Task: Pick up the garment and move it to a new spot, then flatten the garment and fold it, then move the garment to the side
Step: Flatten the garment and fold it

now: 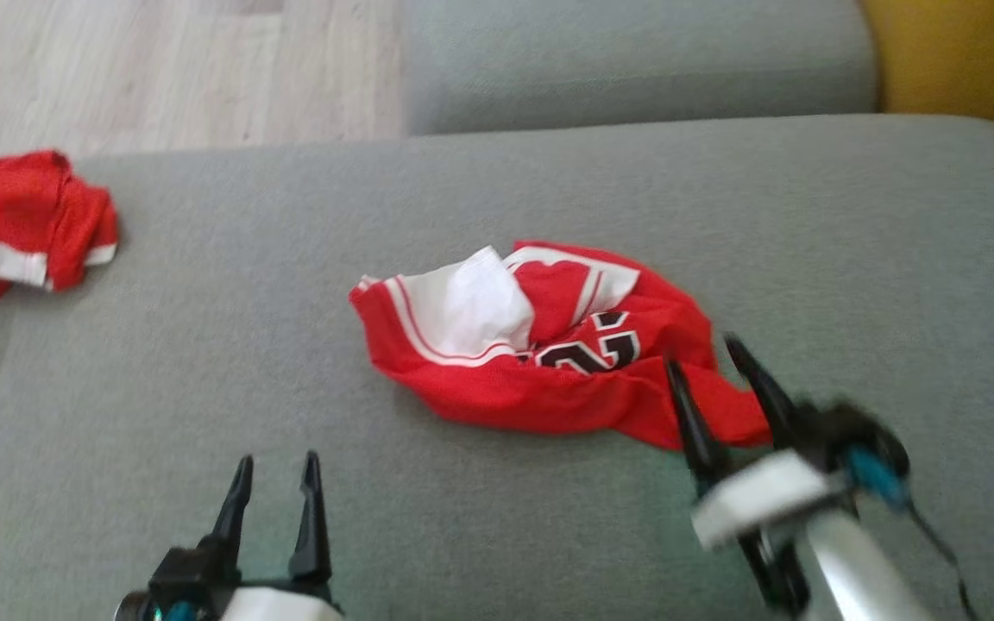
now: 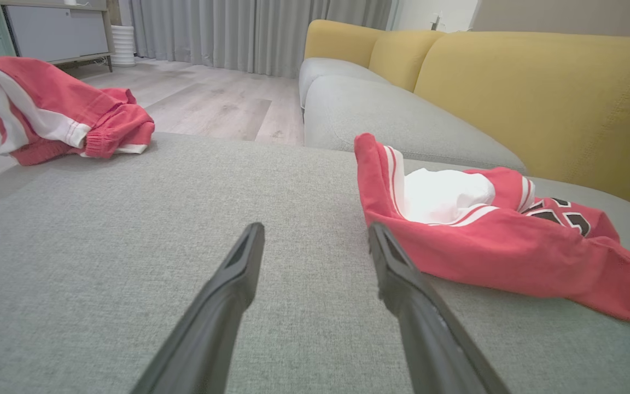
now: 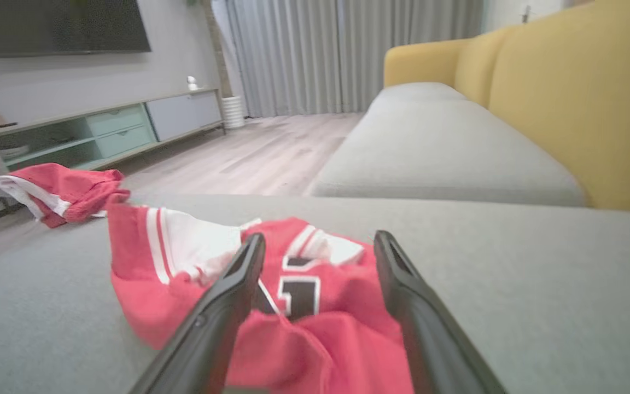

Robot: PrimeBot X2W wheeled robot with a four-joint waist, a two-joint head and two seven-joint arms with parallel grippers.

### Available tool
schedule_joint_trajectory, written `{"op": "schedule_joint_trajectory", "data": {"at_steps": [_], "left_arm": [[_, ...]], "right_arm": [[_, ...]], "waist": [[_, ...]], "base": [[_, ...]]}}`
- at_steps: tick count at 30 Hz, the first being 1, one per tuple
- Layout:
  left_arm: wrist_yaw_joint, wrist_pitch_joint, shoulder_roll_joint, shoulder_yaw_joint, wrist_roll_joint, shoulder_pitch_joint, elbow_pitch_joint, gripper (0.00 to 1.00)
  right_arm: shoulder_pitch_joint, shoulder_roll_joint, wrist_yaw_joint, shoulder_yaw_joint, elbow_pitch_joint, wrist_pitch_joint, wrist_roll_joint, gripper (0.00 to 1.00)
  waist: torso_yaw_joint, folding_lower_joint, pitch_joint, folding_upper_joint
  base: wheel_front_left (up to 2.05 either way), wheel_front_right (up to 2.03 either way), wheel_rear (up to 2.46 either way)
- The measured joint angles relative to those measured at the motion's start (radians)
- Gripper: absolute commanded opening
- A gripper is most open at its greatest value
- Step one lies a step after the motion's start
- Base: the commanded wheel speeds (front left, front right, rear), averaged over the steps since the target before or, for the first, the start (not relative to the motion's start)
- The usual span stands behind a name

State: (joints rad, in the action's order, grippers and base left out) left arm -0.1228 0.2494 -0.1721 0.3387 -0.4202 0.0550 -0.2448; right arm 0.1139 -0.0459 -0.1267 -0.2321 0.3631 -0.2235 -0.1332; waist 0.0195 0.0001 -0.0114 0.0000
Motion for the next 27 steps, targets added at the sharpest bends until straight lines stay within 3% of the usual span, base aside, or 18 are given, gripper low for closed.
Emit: {"op": "schedule_joint_trajectory", "data": {"at_steps": [5, 10, 17, 23, 24, 25, 27], "left_arm": [[0.009, 0.0, 0.019, 0.02, 0.009, -0.042, 0.006, 1.0], [0.01, 0.0, 0.033, 0.023, 0.018, -0.067, 0.009, 1.0], [0.025, 0.0, 0.049, 0.015, 0.034, -0.073, 0.021, 1.0], [0.044, 0.0, 0.062, 0.01, 0.048, -0.082, 0.02, 1.0], [0.044, 0.0, 0.065, 0.009, 0.052, -0.086, 0.018, 1.0], [0.045, 0.0, 0.068, 0.006, 0.052, -0.092, 0.016, 1.0], [0.053, 0.0, 0.074, -0.003, 0.052, -0.096, 0.014, 1.0]], "right_arm": [[0.188, -0.003, 0.0, -0.064, 0.065, 0.112, -0.038, 1.0], [0.278, -0.005, 0.0, -0.089, 0.187, 0.219, -0.063, 1.0], [0.352, -0.007, 0.0, -0.089, 0.306, 0.263, -0.101, 1.0], [0.414, -0.012, 0.0, -0.106, 0.374, 0.277, -0.112, 1.0], [0.422, -0.012, 0.0, -0.115, 0.381, 0.277, -0.124, 0.93], [0.429, -0.012, 0.0, -0.122, 0.39, 0.277, -0.134, 0.78], [0.44, -0.013, 0.0, -0.133, 0.403, 0.276, -0.148, 0.37]], "waist": [[0.061, 0.0001, -0.04, 0.0], [0.139, 0.0001, -0.078, 0.0], [0.234, 0.0, -0.128, 0.0], [0.271, 0.0, -0.162, 0.0], [0.275, 0.0, -0.167, 0.0], [0.279, 0.0, -0.17, 0.0], [0.282, 0.0001, -0.175, 0.0]], "base": [[0.0, 0.0, 0.0], [0.0, 0.0, 0.0], [0.0, 0.0, 0.0], [0.0, 0.0, 0.0], [0.0, 0.0, 0.0], [0.0, 0.0, 0.0], [0.0, 0.0, 0.0]]}}
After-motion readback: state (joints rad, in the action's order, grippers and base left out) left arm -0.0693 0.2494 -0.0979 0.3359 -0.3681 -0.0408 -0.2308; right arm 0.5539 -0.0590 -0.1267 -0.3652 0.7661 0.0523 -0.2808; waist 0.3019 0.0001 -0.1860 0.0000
